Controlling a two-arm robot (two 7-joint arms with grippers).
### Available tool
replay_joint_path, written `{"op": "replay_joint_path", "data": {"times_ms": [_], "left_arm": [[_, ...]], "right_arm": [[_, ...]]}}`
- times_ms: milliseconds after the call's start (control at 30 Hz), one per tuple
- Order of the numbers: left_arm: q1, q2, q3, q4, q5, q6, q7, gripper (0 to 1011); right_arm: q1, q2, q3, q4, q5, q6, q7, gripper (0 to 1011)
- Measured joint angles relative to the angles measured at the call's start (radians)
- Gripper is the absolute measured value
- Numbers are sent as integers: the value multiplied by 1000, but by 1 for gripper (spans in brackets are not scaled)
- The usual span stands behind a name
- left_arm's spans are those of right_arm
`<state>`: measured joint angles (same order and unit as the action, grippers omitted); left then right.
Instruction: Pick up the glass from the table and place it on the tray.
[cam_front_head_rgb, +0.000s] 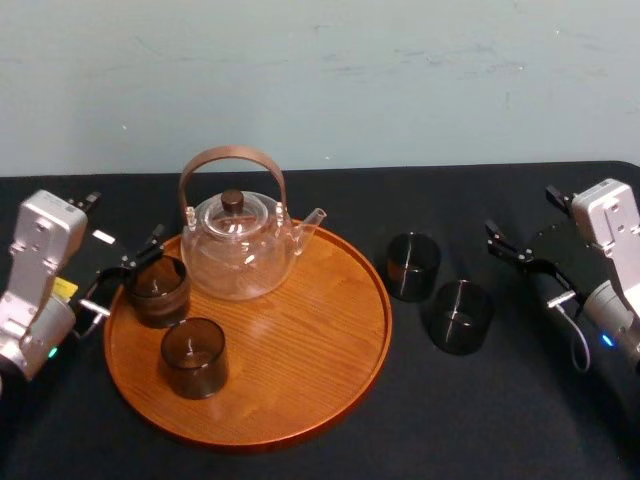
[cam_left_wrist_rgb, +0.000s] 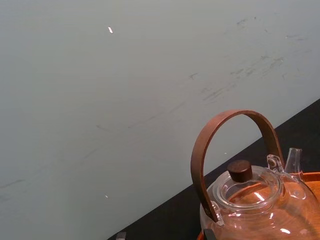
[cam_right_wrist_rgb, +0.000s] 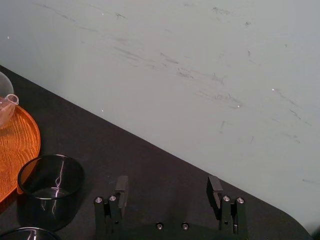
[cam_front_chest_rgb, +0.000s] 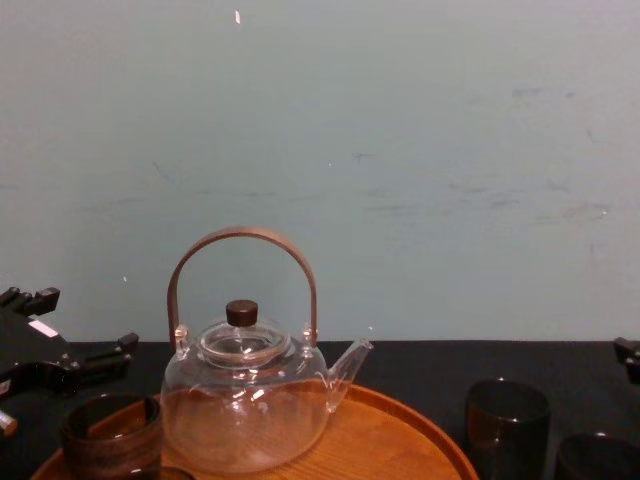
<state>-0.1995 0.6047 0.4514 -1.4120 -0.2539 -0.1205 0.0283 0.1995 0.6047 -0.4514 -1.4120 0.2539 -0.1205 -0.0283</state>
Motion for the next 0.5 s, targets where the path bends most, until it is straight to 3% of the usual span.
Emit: {"op": "replay_joint_path", "data": {"times_ms": [500], "left_arm": [[0,0,0,0,0,0,0,1001]], "right_arm": [[0,0,0,0,0,0,0,1002]]}}
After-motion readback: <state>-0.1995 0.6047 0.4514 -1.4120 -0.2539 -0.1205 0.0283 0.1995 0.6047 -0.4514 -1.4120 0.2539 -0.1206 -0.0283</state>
